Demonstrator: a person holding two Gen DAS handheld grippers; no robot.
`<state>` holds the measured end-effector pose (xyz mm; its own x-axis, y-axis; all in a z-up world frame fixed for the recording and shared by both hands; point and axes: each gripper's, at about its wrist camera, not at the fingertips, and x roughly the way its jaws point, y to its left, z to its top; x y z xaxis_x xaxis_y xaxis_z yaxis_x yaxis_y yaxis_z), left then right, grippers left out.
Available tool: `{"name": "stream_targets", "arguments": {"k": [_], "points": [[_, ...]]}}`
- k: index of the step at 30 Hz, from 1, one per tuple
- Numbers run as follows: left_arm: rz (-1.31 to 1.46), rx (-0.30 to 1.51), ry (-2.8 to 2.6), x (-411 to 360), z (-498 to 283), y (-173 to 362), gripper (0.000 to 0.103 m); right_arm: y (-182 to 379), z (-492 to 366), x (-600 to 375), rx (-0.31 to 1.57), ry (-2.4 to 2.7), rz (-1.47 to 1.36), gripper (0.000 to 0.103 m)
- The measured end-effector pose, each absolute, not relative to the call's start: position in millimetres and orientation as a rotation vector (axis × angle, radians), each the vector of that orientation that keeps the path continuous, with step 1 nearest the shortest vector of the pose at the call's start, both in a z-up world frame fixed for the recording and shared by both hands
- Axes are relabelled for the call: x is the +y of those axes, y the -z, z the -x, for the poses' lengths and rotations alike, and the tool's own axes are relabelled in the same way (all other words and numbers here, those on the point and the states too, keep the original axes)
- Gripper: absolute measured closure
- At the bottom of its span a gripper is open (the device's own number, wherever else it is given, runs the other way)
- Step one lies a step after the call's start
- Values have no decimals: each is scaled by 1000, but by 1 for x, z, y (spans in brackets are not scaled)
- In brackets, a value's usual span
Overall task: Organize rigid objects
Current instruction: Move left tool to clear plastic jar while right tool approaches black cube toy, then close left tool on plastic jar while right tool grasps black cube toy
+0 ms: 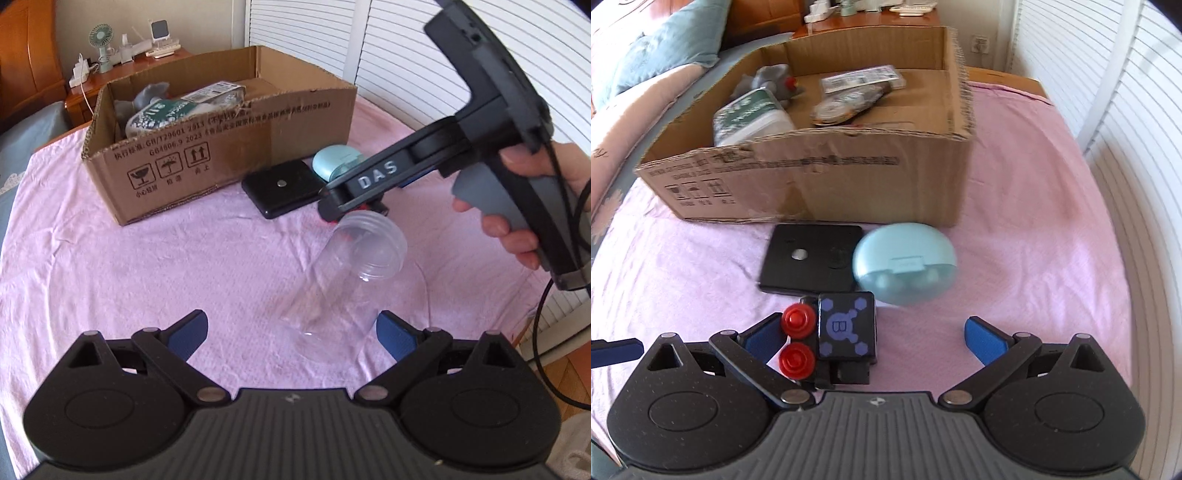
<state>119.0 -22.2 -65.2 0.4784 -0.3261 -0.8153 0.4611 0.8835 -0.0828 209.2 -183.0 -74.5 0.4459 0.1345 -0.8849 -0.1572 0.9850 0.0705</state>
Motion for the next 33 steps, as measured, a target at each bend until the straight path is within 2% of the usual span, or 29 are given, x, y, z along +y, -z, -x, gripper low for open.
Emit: {"name": "stream_targets", "arguments": {"k": [16,24,25,33], "points": [[-174,951,348,0,-141,70,6,80,-170,-212,1013,-163,57,0],[-207,978,473,-24,-116,80,5,85,-158,-211,952,-223,143,0],[-216,969,468,-28,-114,82,1,85,-157,-211,947,-225,144,0],[-191,901,444,-43,-110,86,1,88,-134,-230,875,-285,165,0]]}}
